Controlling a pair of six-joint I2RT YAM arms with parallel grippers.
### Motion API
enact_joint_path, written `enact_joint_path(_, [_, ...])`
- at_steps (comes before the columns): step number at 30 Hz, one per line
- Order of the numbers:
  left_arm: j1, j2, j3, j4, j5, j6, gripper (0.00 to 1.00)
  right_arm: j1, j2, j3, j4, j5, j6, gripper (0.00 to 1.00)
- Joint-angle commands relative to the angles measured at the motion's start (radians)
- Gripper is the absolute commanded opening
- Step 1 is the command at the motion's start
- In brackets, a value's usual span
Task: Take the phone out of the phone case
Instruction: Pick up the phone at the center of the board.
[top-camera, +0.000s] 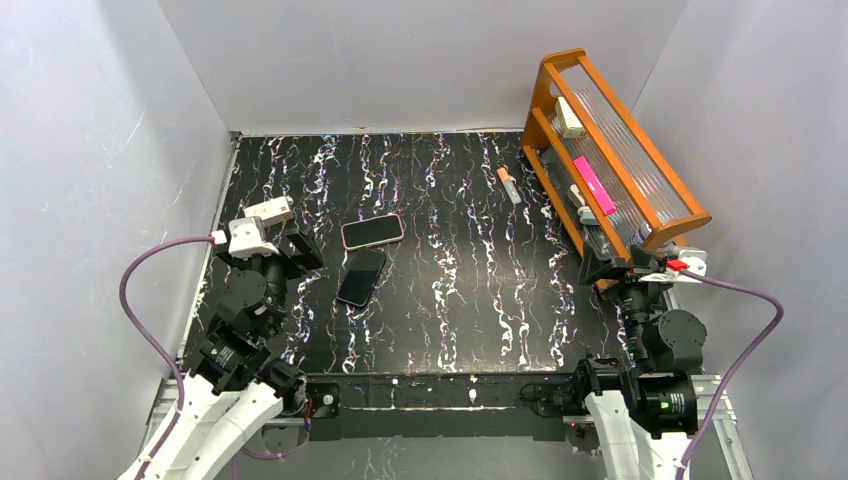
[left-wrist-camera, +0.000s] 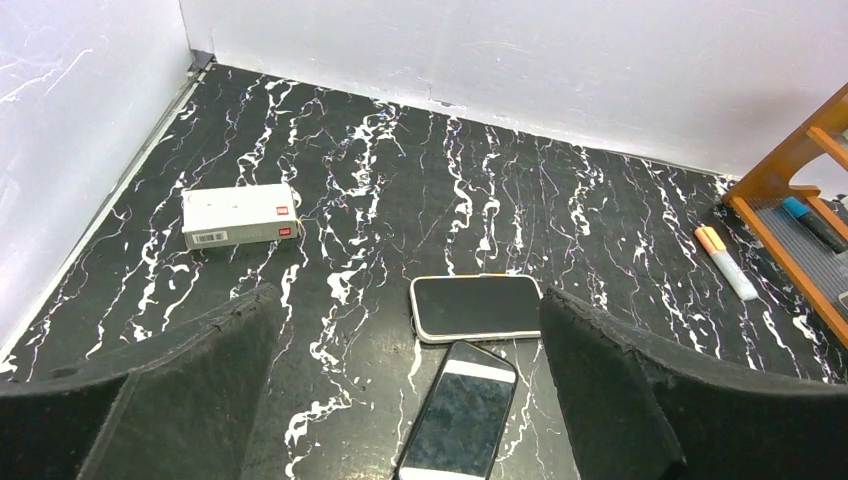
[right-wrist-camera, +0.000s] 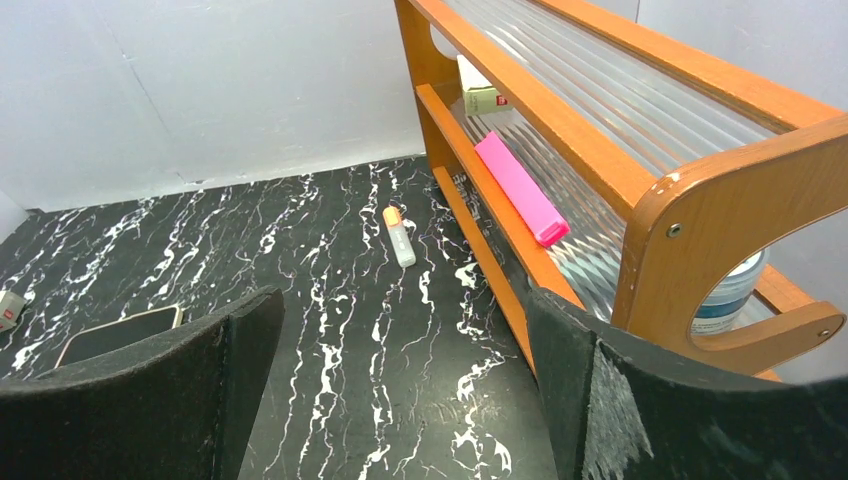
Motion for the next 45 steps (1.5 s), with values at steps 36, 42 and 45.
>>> enact_joint_path(36, [0.022, 0.867, 0.273, -0.236, 0.379, 0.101, 0.98, 0.0, -0.01, 0.008, 0.05, -0.086, -0.021, 0.99])
enact_joint_path(42, [0.102, 1.057, 0.335, -0.258, 0.53, 0.091, 0.98, 0.0, -0.015, 0.005, 0.056, -0.087, -0.021, 0.99])
enact_joint_path(45, [0.119, 1.127, 0.359, -0.274, 0.562, 0.098, 0.98, 0.001, -0.022, 0.001, 0.06, -0.087, -0.021, 0.99])
